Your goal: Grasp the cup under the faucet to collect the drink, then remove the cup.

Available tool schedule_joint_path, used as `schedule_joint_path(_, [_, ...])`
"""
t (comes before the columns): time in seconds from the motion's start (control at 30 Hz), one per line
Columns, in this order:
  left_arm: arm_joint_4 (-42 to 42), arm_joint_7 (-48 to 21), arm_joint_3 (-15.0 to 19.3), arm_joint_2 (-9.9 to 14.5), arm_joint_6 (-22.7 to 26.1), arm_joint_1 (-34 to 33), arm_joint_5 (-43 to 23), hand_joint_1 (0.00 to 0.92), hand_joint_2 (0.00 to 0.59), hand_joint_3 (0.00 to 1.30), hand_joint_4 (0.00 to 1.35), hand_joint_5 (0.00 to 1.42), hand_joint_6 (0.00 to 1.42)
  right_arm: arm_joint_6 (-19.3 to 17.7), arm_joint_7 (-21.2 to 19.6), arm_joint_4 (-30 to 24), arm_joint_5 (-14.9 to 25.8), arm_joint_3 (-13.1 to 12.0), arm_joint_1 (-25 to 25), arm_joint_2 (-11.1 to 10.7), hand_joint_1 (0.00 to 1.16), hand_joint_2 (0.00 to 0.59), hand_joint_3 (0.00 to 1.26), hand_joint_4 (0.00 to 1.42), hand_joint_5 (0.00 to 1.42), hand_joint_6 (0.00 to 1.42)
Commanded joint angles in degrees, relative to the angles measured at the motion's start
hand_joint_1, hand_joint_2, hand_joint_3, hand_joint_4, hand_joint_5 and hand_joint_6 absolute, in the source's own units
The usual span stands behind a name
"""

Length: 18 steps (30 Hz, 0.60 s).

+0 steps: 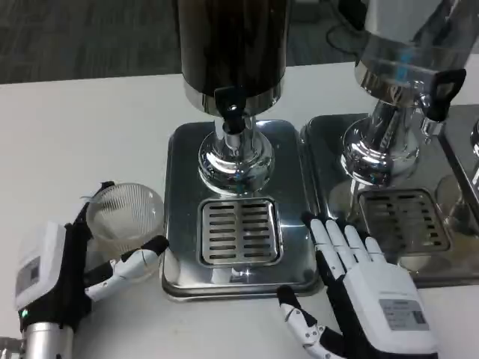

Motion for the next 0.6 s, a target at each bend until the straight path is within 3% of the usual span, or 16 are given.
schedule_joint_path(0.03, [2.04, 2.96, -1.32, 0.93, -1.82, -0.36, 1.54, 0.360, 0.112, 0.39, 0.55, 0.82, 0.96, 1.04, -0.29, -1.13, -0.47, -0.05, 0.68, 0.34, 0.13, 0.387, 0.00, 0.00, 0.00, 0.00])
schedule_joint_path(0.2, [3.57, 4.88, -2.27, 1.23, -2.40, -1.27, 2.26, 0.381, 0.131, 0.45, 0.63, 0.89, 1.04, 0.84, -0.21, -0.64, 0.06, -0.26, 0.12, 0.25, 0.15, 0.387, 0.00, 0.00, 0.00, 0.01])
schedule_joint_path(0.6, [3.63, 9.81, -4.80, 2.19, -2.40, -1.98, 5.16, 0.403, 0.149, 0.47, 0.67, 0.94, 1.10, 0.75, 0.54, -0.47, 0.76, -0.63, -0.44, -0.15, 0.16, 0.393, 0.00, 0.00, 0.00, 0.05])
